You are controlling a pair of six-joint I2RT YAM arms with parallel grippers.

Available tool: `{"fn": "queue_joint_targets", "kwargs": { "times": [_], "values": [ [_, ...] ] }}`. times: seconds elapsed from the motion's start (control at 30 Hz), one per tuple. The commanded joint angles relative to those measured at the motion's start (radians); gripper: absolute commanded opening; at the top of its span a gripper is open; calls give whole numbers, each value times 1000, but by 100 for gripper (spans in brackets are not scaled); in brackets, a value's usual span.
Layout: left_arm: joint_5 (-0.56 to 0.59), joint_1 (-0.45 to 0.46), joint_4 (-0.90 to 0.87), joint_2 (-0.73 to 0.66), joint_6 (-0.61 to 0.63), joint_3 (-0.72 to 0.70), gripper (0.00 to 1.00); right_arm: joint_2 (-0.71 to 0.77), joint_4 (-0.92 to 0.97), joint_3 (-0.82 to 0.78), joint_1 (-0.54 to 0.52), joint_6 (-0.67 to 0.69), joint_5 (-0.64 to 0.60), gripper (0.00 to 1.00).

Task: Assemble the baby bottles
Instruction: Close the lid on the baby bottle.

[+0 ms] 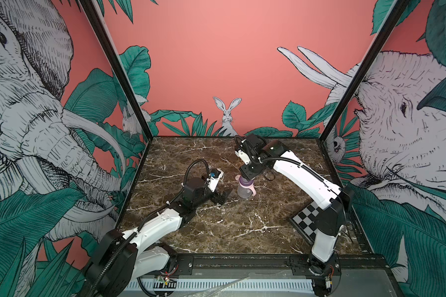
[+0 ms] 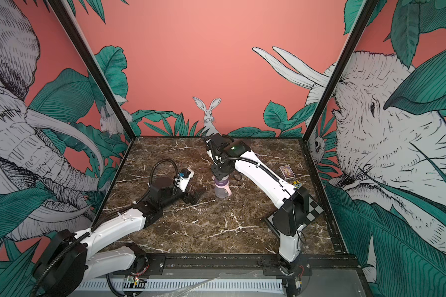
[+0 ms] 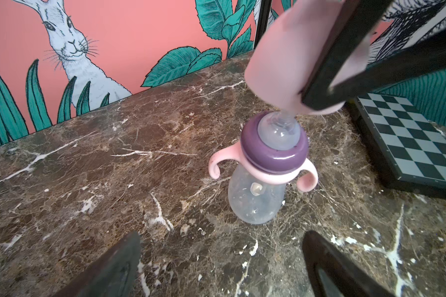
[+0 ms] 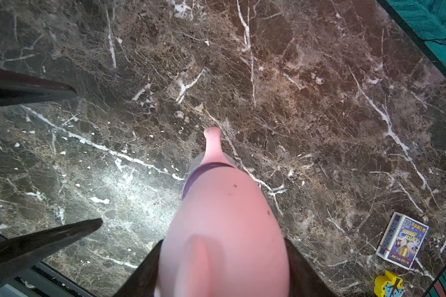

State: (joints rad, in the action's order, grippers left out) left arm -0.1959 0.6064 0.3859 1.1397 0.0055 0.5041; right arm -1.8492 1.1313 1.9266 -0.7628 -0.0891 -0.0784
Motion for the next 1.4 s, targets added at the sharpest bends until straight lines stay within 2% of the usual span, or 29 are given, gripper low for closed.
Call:
{"fn": "queue_joint_targets", "kwargs": {
  "times": [0.0,0.6,1.37],
  "values": [
    [5,-8,-10,-36,-16,-18,100,-15,-17,-16,-13,-4,-58,56],
    [7,-8,-16,-42,-10,-28,100,-82,-62,-59,-33,-9,-65,58],
    [6,-8,-19,-32,-4,-24,99,-58,-24,-69,-36,-6,-155,61]
  ]
}}
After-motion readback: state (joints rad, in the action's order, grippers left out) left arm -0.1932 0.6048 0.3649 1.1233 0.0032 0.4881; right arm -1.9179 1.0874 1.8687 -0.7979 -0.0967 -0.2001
